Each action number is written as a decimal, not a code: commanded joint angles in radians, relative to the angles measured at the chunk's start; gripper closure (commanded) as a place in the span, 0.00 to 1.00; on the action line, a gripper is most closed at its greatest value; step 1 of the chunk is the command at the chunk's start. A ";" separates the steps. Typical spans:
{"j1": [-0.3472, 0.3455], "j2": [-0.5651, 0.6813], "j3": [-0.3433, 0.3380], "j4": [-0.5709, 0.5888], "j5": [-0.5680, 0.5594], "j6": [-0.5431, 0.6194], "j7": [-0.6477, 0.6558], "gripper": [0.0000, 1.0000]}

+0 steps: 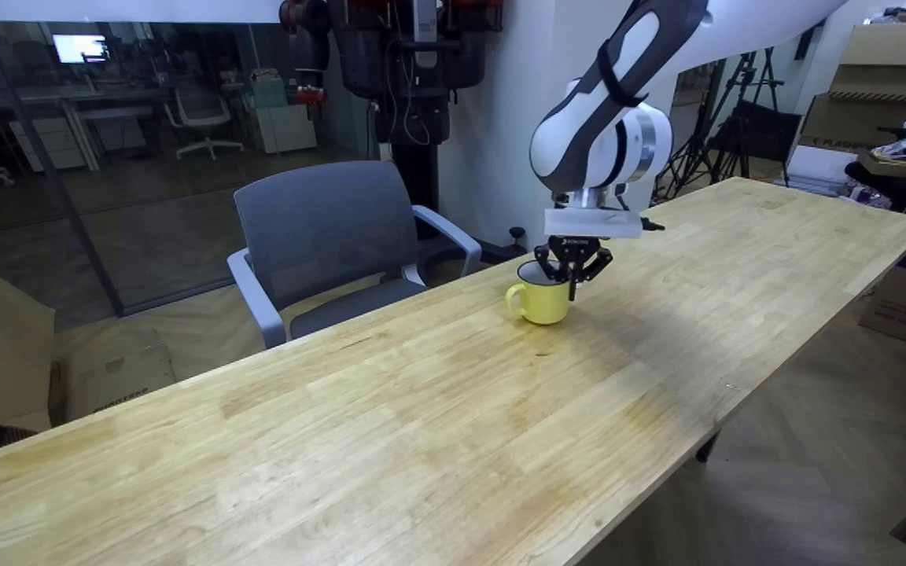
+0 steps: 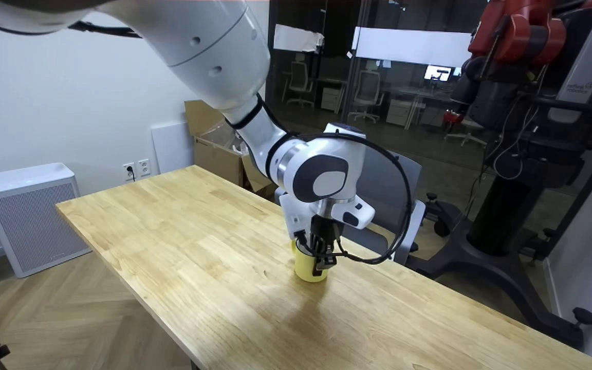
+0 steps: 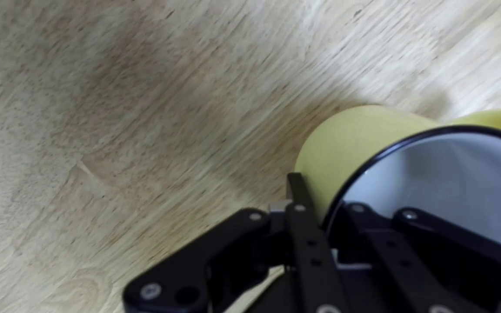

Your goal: Move the yellow mug forwards

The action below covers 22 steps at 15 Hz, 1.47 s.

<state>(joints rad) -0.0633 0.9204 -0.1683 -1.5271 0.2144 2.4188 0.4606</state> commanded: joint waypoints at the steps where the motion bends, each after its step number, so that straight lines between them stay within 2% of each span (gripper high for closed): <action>1: 0.054 -0.086 -0.062 -0.171 -0.024 0.048 0.099 0.98; 7: 0.072 -0.219 -0.059 -0.424 0.014 0.154 0.139 0.98; 13: 0.035 -0.306 0.035 -0.575 0.085 0.217 0.054 0.98; 16: 0.037 -0.330 0.058 -0.614 0.101 0.197 0.029 0.98; 22: 0.102 -0.332 -0.008 -0.635 0.072 0.197 0.160 0.98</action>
<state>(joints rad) 0.0005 0.6090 -0.1370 -2.1231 0.2963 2.6276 0.5417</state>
